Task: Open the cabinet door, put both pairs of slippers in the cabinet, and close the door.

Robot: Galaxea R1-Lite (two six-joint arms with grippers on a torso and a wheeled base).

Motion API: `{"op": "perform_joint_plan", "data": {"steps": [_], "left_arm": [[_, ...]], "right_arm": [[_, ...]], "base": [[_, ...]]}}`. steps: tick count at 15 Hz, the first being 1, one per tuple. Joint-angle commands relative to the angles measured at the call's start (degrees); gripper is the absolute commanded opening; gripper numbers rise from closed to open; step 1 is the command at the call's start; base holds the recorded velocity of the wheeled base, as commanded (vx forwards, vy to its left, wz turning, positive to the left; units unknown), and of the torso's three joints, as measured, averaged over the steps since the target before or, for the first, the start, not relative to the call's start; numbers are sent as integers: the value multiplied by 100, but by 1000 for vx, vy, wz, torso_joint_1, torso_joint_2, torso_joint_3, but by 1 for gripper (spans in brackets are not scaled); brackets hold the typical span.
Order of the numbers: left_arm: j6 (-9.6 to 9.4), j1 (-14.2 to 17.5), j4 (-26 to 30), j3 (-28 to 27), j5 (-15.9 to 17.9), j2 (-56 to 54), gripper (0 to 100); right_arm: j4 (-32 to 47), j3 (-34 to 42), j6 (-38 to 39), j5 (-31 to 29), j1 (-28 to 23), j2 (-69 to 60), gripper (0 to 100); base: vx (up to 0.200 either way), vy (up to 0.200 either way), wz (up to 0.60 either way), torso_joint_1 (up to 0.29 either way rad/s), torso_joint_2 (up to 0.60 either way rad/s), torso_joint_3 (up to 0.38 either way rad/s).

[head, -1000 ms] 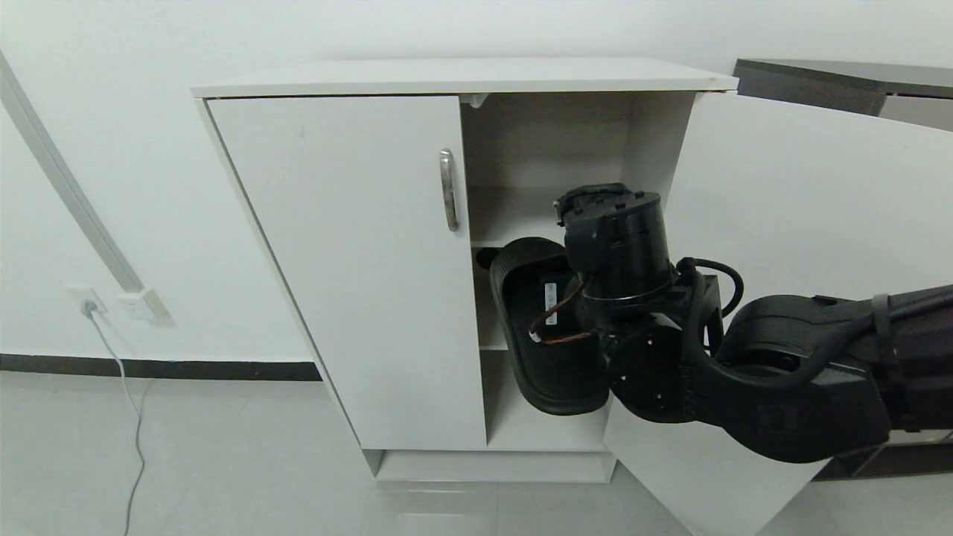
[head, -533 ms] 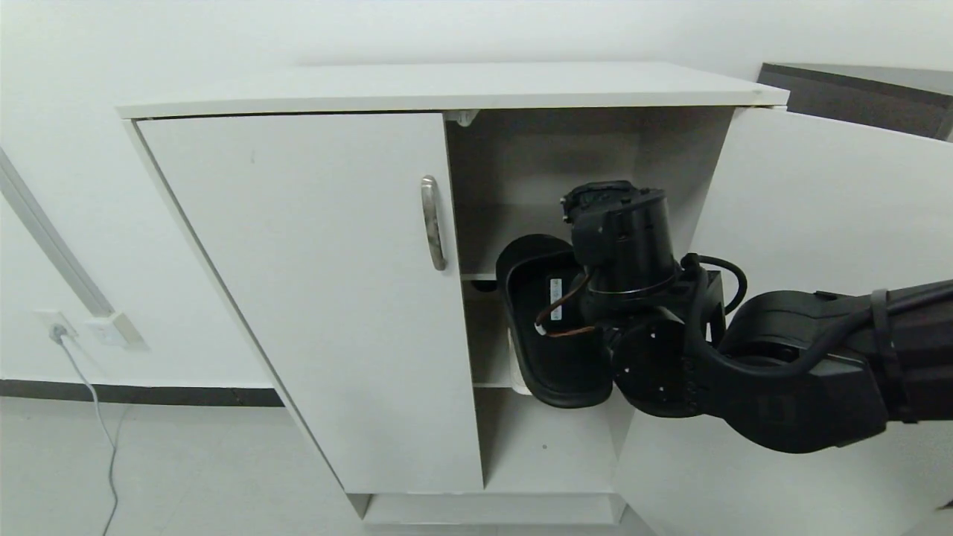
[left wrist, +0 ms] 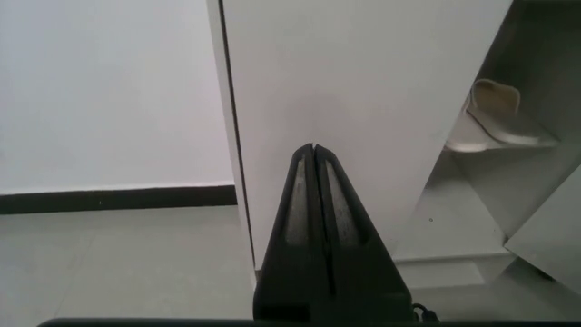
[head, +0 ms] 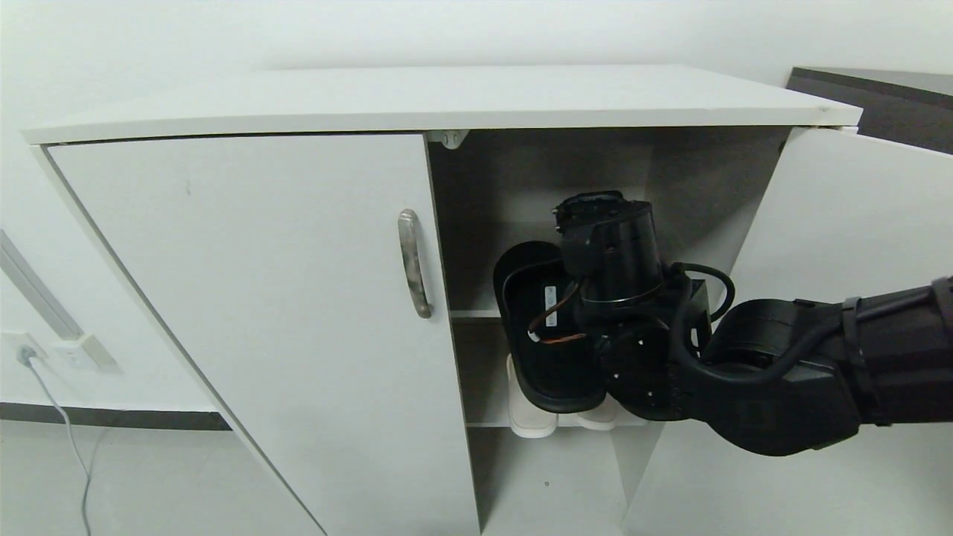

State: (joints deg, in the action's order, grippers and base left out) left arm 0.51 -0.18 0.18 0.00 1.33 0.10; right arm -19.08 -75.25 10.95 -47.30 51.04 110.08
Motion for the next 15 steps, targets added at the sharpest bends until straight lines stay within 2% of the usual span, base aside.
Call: {"op": "perform_joint_plan", "data": {"steps": [1, 10, 15], "left_arm": [[2, 1, -1, 0, -1, -1, 0], [10, 1, -1, 0, -1, -1, 0], [10, 1, -9, 0, -19, -1, 0]], "right_arm": [[1, -51, -5, 37, 2, 110, 0], [97, -1141, -137, 54, -332, 708, 0], [950, -2406, -154, 177, -727, 1121, 0]], "base": [[0, 0, 0, 0, 0, 0], [0, 0, 0, 0, 0, 0], [0, 0, 0, 0, 0, 0]]}}
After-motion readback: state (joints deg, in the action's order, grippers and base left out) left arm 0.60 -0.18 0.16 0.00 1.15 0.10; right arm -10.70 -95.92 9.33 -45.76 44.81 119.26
